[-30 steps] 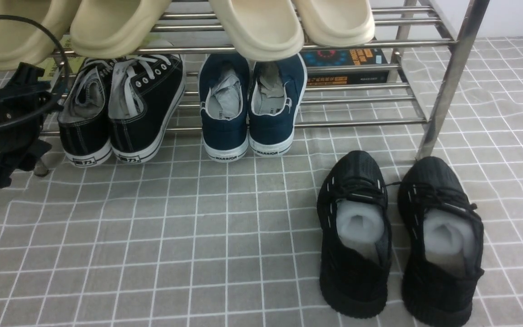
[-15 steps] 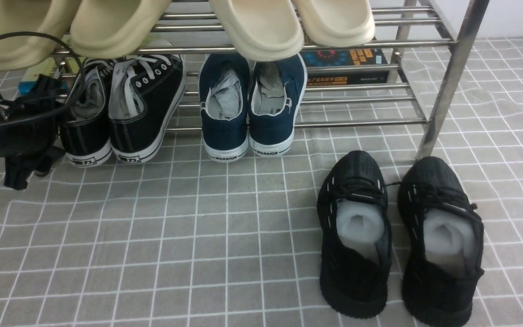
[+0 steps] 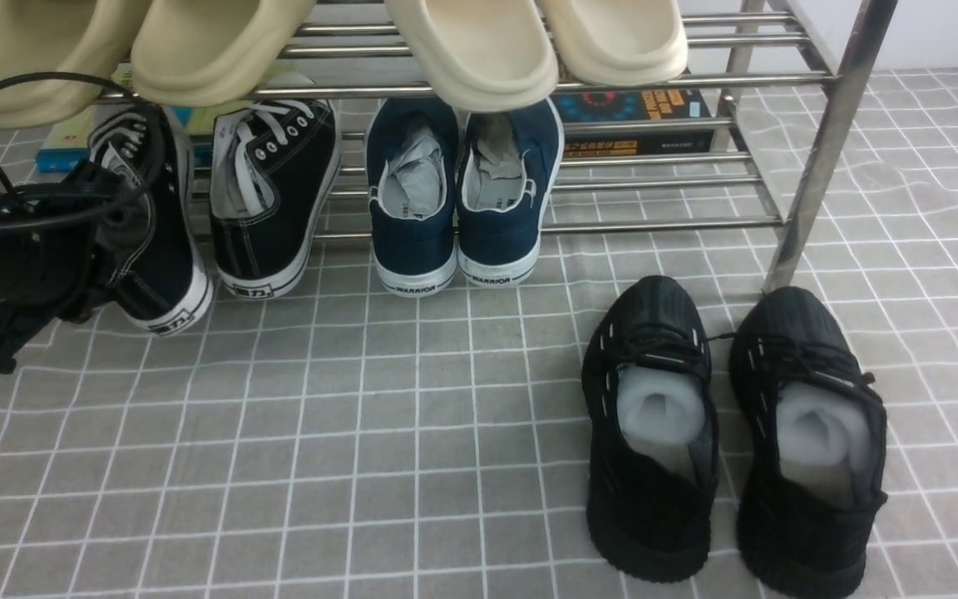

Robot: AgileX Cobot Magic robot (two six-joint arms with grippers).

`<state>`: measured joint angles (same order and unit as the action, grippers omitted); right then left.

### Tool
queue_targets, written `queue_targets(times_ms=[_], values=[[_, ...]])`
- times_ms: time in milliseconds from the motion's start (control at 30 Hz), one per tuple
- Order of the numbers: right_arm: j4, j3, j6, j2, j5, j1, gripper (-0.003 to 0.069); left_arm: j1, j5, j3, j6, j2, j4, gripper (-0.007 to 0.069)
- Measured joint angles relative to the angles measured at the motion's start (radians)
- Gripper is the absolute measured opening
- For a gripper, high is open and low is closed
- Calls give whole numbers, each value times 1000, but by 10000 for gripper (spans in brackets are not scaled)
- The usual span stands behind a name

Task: Take the shoes off the shelf with your hand from the grey coffee tablecloth.
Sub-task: 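Set the held shoe down on the floor in front of the rack with the left gripper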

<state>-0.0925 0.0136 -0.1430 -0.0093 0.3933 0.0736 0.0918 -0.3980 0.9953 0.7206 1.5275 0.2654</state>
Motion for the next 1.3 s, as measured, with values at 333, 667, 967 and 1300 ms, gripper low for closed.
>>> queue_targets(times_ms=[333,667,967,1300], values=[[0,0,0,0,0,0,176,27,-274,-1,33,-127,-259,33],[0,0,0,0,0,0,183,29,-447,-57,40,-232,-355,34],[0,0,0,0,0,0,197,29,-328,-196,42,-214,-357,33],[0,0,0,0,0,0,206,29,-310,-253,42,-194,-396,107]])
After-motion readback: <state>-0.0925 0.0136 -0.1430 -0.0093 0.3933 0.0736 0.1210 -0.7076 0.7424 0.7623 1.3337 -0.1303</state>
